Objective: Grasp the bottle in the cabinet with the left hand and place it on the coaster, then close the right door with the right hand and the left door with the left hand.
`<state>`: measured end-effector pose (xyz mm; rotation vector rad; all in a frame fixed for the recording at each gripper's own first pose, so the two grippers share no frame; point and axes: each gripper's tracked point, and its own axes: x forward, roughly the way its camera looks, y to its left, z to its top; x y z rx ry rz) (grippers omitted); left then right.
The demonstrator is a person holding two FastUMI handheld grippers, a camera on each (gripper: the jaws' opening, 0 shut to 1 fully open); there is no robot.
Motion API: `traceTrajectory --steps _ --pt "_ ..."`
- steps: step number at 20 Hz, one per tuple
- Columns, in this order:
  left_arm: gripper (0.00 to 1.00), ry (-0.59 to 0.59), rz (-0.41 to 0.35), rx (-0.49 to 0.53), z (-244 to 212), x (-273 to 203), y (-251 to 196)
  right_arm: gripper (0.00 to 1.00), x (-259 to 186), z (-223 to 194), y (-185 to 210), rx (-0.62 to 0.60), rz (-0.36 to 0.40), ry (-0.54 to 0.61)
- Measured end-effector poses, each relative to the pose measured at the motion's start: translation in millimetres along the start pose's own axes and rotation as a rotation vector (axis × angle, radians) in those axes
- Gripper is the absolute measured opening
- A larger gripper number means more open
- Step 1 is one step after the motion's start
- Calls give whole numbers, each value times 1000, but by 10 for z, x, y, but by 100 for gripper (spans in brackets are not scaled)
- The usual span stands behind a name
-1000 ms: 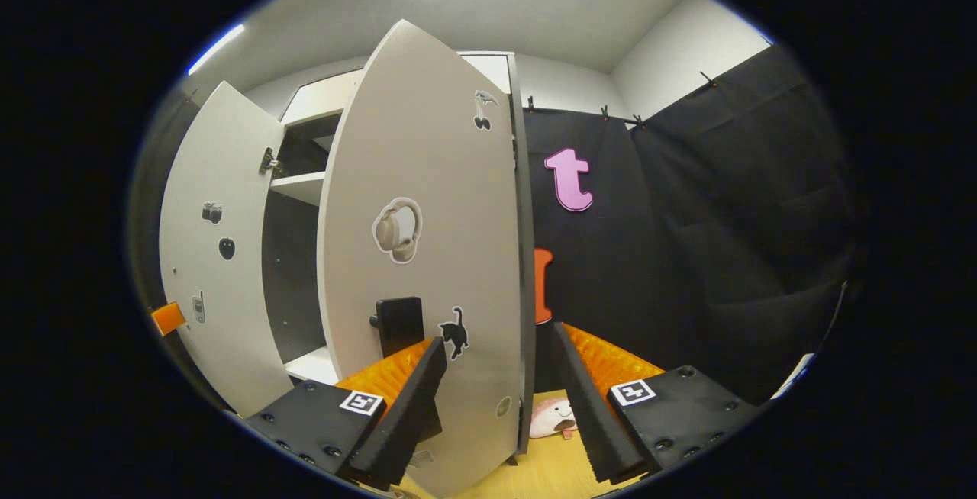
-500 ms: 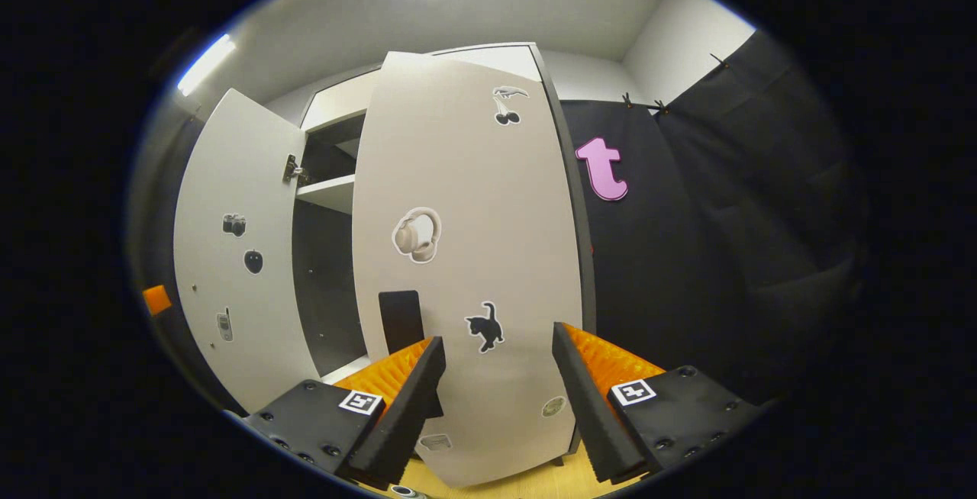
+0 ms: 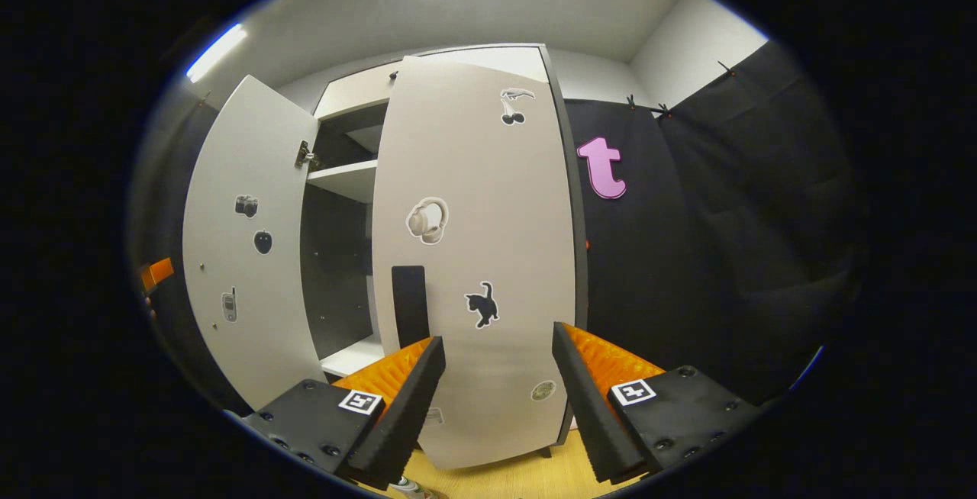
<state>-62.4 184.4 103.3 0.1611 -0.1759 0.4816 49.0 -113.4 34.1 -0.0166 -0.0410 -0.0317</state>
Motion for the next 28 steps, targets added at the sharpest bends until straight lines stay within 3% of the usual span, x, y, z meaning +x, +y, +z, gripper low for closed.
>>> traceTrajectory --steps 1,2,4,5,6,8,9,10,11,13,14,19,20,21,23,24,26,27,28 --pt "94 17 -4 3 -75 66 -6 94 -10 -25 -24 -8 -4 5" --pt "94 32 -10 -1 -150 149 -22 86 -21 -53 -52 -16 -12 12" --pt "94 54 -26 -11 -256 211 -69 86 -55 -87 -84 -25 -20 22" --pt "94 64 -31 -14 -301 231 -101 94 -68 -99 -103 -25 -24 25" --pt "94 72 -38 -15 -335 248 -128 86 -80 -111 -115 -24 -27 26" --pt "94 76 -47 -28 -348 265 -180 86 -101 -143 -143 -23 -31 31" --pt "93 76 -58 -35 -348 259 -230 94 -110 -170 -157 -26 -32 38" --pt "92 80 -65 -44 -348 257 -257 94 -126 -178 -168 -27 -34 43" --pt "92 85 -69 -54 -367 225 -298 86 -142 -181 -179 -27 -34 47" --pt "92 90 -81 -72 -369 162 -388 86 -184 -185 -208 -30 -38 48" --pt "92 96 -88 -75 -381 150 -433 94 -196 -180 -223 -31 -43 46" --pt "92 53 -185 -90 -181 161 -804 94 -306 -157 -281 -18 -57 43" --pt "97 42 -197 -90 -141 154 -869 94 -336 -146 -289 -17 -60 42" --pt "87 39 -205 -95 -131 161 -917 94 -362 -137 -289 -17 -62 40" --pt "92 47 -225 -115 -176 125 -1023 94 -403 -106 -293 -23 -64 38" --pt "93 55 -237 -130 -189 118 -1086 86 -436 -90 -302 -27 -67 37" --pt "97 67 -272 -148 -218 108 -1211 86 -480 -59 -302 -27 -68 34" --pt "97 70 -296 -152 -230 101 -1312 94 -487 -54 -301 -23 -67 32" --pt "92 75 -320 -155 -243 99 -1425 94 -492 -47 -295 -18 -65 32"
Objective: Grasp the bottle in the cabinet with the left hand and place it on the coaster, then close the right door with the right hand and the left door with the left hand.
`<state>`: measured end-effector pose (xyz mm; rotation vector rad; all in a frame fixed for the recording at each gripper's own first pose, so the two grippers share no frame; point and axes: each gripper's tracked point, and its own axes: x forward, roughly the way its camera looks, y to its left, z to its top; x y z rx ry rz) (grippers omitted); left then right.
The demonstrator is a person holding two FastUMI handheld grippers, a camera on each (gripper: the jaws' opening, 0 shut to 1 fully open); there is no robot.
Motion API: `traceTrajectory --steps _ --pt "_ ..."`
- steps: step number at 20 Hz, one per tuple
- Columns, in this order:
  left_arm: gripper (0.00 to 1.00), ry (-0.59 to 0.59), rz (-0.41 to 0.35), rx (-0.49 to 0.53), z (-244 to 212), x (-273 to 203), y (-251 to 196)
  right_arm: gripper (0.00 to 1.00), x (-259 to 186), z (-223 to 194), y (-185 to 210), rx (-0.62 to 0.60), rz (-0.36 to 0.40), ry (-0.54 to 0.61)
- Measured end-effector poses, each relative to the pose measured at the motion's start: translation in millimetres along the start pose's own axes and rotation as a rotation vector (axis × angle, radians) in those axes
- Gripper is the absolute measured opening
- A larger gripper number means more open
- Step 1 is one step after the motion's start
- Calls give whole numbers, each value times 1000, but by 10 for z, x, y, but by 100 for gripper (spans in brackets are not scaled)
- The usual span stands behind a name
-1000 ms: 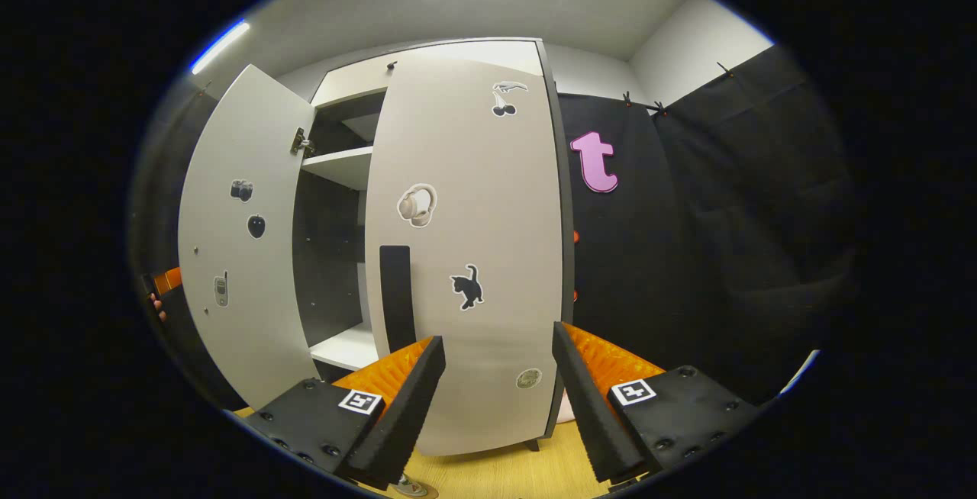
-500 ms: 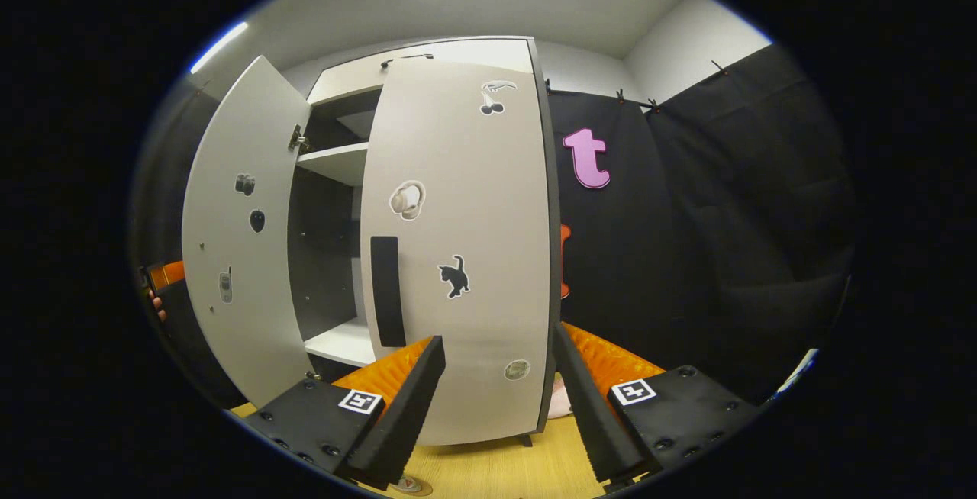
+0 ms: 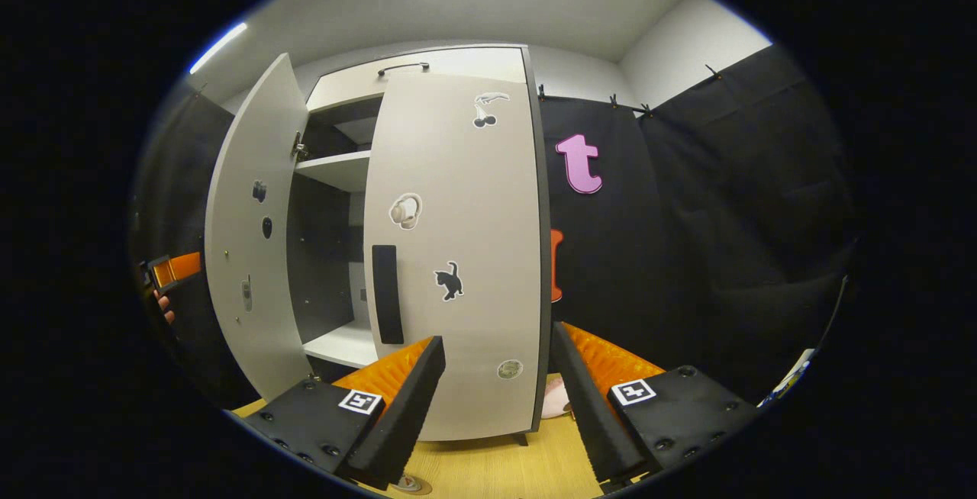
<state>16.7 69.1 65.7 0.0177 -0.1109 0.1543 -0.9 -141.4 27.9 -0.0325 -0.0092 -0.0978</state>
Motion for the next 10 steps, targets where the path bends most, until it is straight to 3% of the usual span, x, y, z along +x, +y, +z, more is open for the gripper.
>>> traceTrajectory --steps 1,3,4,10 --pt "93 6 -16 -3 -39 35 -87 86 -8 0 9 3 2 -1" --pt "93 18 -41 3 -115 131 -221 86 -45 5 14 2 4 0" --pt "93 28 -52 3 -161 189 -272 94 -66 15 8 1 3 -1" --pt "94 122 -127 -51 -573 336 -632 94 -188 49 -143 -9 -29 -8"
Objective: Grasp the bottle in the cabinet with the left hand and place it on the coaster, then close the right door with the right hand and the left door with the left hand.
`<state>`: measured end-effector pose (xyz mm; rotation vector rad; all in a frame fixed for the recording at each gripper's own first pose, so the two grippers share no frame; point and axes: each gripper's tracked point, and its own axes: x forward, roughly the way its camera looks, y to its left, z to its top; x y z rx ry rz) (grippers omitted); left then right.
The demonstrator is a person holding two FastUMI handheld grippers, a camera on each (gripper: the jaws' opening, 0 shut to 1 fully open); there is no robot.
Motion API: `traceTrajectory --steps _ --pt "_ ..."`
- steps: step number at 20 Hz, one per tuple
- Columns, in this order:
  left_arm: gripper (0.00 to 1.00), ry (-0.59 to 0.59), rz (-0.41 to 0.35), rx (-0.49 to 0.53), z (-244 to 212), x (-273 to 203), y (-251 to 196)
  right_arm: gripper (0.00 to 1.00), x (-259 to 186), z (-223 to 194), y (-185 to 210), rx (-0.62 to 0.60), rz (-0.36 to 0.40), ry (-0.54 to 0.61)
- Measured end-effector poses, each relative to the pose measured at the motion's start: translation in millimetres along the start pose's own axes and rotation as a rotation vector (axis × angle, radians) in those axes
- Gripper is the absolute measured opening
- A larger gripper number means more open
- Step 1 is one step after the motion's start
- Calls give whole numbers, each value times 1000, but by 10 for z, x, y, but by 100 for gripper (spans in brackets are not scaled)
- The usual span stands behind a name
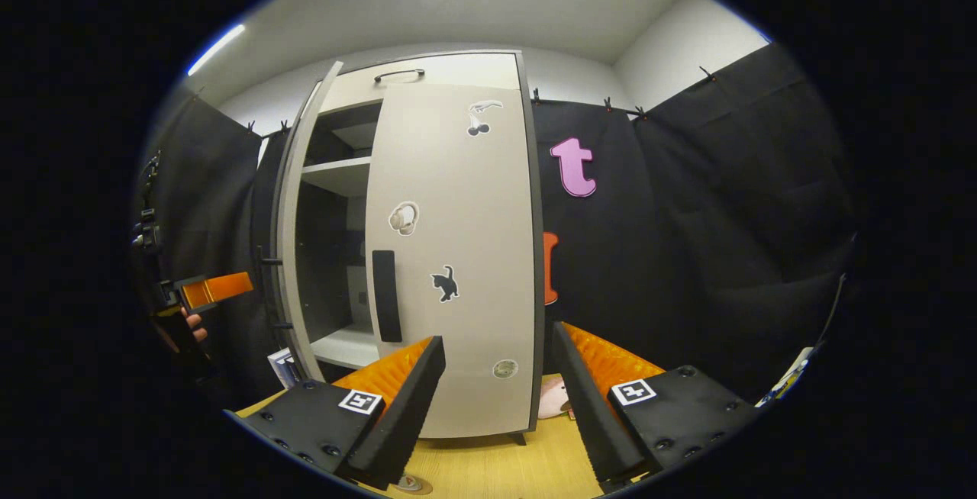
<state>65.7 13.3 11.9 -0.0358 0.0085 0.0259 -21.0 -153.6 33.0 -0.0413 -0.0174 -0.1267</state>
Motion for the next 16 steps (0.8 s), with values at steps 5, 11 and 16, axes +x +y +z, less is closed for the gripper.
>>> traceTrajectory --steps 5,11,16 --pt "90 57 -39 36 -271 174 -241 94 -59 -26 -124 -2 -27 9" --pt "94 88 -24 35 -438 383 -306 94 -190 -102 -217 20 -45 25" --pt "94 86 -16 77 -449 548 -406 94 -273 -184 -331 41 -67 42"
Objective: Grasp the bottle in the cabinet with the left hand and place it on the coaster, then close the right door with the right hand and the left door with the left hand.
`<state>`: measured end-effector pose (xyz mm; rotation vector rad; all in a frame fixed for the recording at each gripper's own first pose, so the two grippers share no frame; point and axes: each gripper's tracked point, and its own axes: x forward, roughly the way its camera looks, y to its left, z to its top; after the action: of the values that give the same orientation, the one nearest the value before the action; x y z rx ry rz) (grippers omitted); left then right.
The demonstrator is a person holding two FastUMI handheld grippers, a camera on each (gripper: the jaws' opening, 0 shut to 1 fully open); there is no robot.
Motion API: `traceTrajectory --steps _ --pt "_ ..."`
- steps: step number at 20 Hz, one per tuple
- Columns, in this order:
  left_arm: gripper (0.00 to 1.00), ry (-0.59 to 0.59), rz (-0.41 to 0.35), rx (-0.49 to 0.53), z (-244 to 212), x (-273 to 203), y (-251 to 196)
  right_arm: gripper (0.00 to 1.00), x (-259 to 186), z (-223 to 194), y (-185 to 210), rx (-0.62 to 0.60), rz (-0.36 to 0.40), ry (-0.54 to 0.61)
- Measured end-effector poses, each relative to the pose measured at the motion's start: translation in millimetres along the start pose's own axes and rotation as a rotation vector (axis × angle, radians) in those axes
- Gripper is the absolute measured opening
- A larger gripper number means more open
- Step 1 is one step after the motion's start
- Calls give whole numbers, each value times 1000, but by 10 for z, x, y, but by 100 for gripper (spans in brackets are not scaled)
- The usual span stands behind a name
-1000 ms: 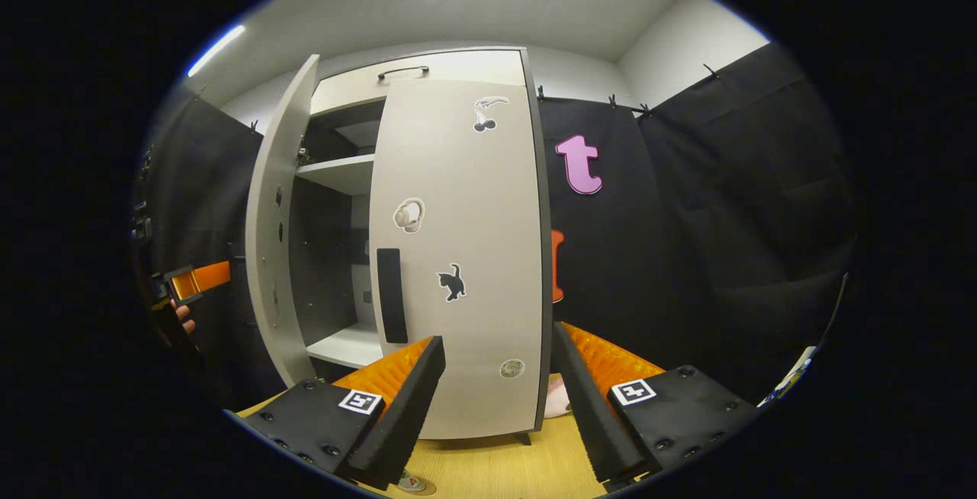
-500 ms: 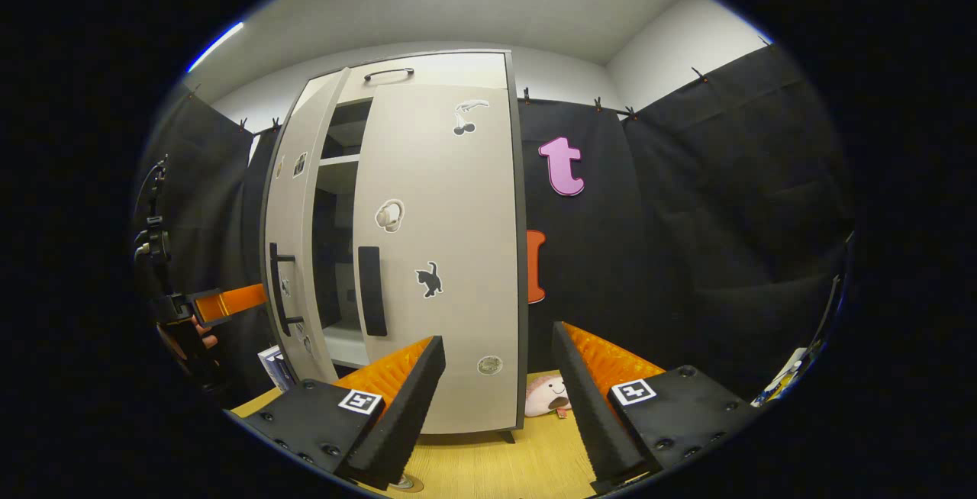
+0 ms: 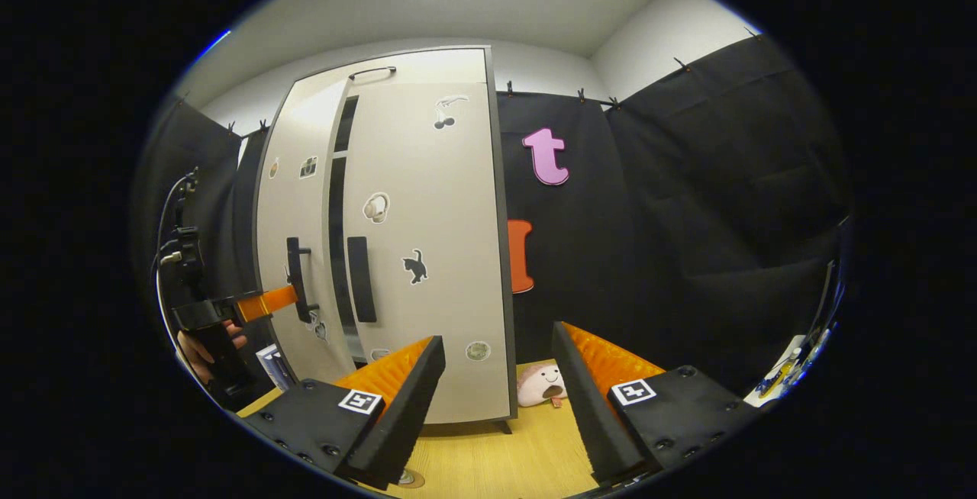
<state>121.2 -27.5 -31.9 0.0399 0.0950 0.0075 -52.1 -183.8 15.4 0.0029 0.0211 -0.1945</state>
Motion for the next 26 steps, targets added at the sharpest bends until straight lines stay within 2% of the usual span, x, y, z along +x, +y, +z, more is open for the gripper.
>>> traceTrajectory --steps 5,10,12,13,14,20,26 --pt "94 0 7 16 15 145 -38 94 -106 41 -34 -11 -4 -10" --pt "94 12 -4 4 -31 86 -20 94 -159 35 -6 -3 4 -6" --pt "94 18 -11 -16 -16 -81 17 94 -175 20 27 -2 11 -1" --pt "98 15 -11 -19 11 -201 53 94 -174 15 49 -3 15 0" --pt "94 10 -4 -15 54 -347 116 94 -165 10 76 -4 20 1" --pt "94 -50 59 36 369 -1065 465 94 -148 0 334 -6 77 2" --pt "94 -68 99 39 471 -1520 627 94 -209 37 544 -11 120 -8"
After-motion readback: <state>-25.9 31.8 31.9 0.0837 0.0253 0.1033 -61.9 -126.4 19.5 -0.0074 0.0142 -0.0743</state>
